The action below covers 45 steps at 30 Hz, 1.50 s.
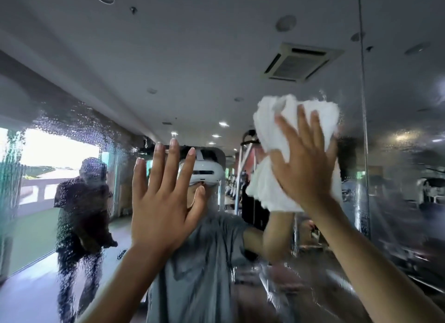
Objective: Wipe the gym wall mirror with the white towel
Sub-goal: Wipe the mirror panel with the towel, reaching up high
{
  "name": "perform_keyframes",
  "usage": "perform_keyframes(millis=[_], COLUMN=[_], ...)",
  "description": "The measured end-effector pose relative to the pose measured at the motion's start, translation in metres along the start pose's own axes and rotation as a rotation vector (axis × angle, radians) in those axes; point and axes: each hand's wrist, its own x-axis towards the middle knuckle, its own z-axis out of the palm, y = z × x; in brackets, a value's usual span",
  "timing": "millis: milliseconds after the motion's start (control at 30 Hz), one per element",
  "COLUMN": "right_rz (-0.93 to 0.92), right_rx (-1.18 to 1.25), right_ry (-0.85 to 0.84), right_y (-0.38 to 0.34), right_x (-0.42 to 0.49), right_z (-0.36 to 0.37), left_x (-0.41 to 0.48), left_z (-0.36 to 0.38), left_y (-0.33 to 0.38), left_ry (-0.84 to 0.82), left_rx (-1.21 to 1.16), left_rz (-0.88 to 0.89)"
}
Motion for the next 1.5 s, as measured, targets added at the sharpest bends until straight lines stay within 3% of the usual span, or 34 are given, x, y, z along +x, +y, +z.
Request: perform_keyframes(millis=[67, 100, 267, 333, 433, 533, 600, 767, 867, 933, 1000, 1133, 1267, 1367, 1500], right_rz=[0.156, 0.151, -0.417, -0.494, -0.204, 0.07, 0.03, -0.439, -0.22, -0.008, 0.056, -0.203, -0.418, -0.242, 0.123], right_rx=[0.025, 0.012, -0.061, -0.07, -0.001, 0.066, 0.048, -0.048, -0.037, 0.029, 0.038, -0.004, -0.047, -0.041, 0.065], right_ry=[0.009, 0.009, -0.08, -0.092, -0.042, 0.04, 0.044, -0.106, -0.104, -0.074, -0.04, -0.077, -0.12, -0.109, -0.038], right_y=[-0.018, -0.03, -0.039, -0.012, 0.004, -0.03, -0.055, -0.031, -0.002, -0.012, -0.037, -0.067, -0.031, -0.008, -0.05], right_x=[0.022, 0.022, -0.062, -0.075, -0.046, -0.008, -0.012, -0.091, -0.079, -0.047, -0.028, -0.072, -0.127, -0.105, -0.055], right_z=[0.002, 0.003, 0.002, -0.001, -0.001, 0.003, 0.005, 0.0, -0.001, 0.0, 0.002, 0.007, 0.001, -0.001, 0.002], left_x=[0.0, 0.001, 0.0, -0.001, -0.003, -0.007, -0.014, -0.033, -0.043, -0.043, -0.043, -0.044, -0.045, -0.046, -0.043], left_z=[0.0, -0.001, -0.001, 0.0, 0.003, 0.004, 0.005, 0.003, 0.004, 0.004, 0.004, 0.004, 0.005, 0.006, 0.006], left_y=[0.0, -0.001, 0.002, 0.002, 0.005, 0.011, 0.012, 0.006, 0.01, 0.012, 0.009, 0.007, 0.004, 0.007, 0.006], left_ry=[0.013, 0.022, 0.067, 0.074, 0.086, 0.099, 0.099, 0.069, 0.07, 0.07, 0.074, 0.084, 0.096, 0.085, 0.077], left_rx=[0.002, -0.001, -0.015, -0.012, 0.018, 0.016, 0.006, -0.006, 0.021, 0.01, -0.001, 0.001, -0.023, -0.018, -0.021], left_rz=[0.005, 0.006, -0.01, -0.011, -0.031, -0.066, -0.071, -0.061, -0.066, -0.073, -0.072, -0.056, -0.047, -0.049, -0.048])
